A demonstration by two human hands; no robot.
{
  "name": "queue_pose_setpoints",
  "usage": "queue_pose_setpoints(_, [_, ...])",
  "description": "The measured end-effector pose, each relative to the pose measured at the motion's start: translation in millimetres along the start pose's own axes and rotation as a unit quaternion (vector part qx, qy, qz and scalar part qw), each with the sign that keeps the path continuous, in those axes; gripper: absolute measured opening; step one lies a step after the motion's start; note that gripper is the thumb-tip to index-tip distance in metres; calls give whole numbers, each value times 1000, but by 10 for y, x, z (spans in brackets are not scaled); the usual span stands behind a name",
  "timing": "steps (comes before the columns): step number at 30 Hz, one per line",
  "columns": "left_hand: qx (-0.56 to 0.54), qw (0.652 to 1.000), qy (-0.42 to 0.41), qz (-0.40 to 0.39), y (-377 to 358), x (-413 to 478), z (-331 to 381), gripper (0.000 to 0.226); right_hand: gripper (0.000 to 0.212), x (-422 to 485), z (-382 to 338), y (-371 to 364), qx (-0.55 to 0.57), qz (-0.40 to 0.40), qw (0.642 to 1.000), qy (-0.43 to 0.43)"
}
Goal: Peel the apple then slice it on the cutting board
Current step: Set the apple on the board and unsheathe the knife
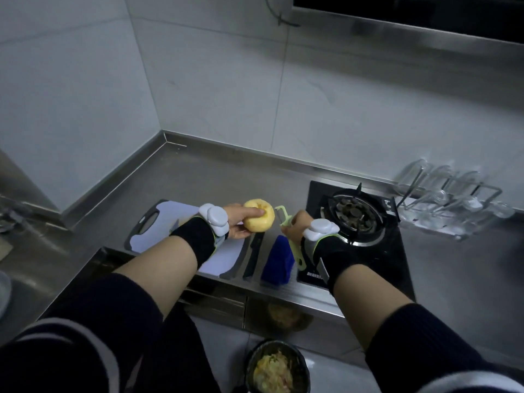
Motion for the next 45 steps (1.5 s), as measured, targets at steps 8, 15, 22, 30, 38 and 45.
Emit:
queue_pose_setpoints(8, [61,995,81,-28,621,931,223,53,22,690,-344,-571,35,-9,997,-74])
queue_pose_setpoints(15, [52,988,139,-41,1245,1313,333,57,43,964,-412,-956,23,-28,981,-192])
queue_pose_setpoints(22, [59,985,157,-47,1580,1360,265,46,38,947,-444,-1067,-91,-31,969,-227])
queue_pose_setpoints(30, [69,988,137,-11,1677,1344,233,42,51,737,-548,-1093,-123,-45,968,-215])
queue_pose_setpoints(38, [85,985,150,17,1737,1284,260,49,34,578,-636,-1307,-119,-56,971,-200])
queue_pose_setpoints(45, [87,985,143,27,1773,1307,289,47,37,654,-662,-1345,-85,-68,981,-162])
Point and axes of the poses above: each hand's wrist, its own x-axis towards the middle knuckle, its own y-axis out of the back of the hand, z = x × y, the point moved 3 cm from there along x, towards the middle knuckle, and after that the axes turned 15 degrees about -x, right-handed, at the moved point
